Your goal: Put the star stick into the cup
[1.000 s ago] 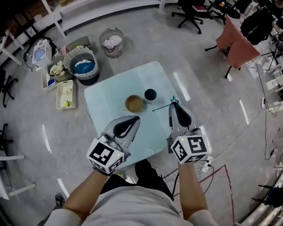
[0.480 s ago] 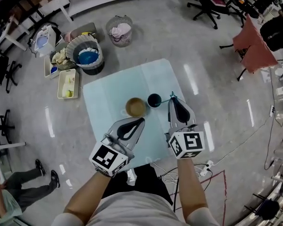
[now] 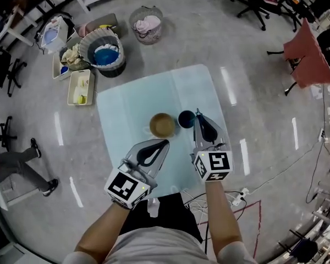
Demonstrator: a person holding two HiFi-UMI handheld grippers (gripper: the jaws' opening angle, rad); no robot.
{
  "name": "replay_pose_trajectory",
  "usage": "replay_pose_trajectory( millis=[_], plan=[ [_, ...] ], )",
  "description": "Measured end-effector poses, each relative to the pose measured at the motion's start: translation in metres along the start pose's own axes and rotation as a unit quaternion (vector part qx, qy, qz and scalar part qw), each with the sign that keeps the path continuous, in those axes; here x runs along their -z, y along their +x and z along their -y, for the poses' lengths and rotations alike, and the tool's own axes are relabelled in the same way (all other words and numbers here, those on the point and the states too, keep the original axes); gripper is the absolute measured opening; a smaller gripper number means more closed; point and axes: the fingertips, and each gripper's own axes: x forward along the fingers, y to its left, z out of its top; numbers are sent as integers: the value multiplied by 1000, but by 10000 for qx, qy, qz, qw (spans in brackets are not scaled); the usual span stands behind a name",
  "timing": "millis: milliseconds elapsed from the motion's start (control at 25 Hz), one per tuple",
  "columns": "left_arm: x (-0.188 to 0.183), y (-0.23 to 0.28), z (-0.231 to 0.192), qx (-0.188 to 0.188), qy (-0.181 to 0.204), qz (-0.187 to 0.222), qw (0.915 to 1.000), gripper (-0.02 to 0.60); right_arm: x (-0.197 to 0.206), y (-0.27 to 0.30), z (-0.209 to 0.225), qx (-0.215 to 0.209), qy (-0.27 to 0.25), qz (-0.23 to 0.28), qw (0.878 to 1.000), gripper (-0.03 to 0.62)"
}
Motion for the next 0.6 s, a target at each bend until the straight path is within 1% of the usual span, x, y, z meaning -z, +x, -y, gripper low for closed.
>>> replay_pose_trajectory(
  millis=[280,440,600],
  plan=[
    [12,5,-14,-75,-99,-38,9999,6,33,20,-2,-133,88,-472,9988,29],
    [15,10,-21,-67,-205,-73,9997,6,41,24,6,63,26,-676,9977,32],
    [13,16,-23,-1,-176,-113,9998,6,37,19,14,226,51,-707,9972,32]
  ],
)
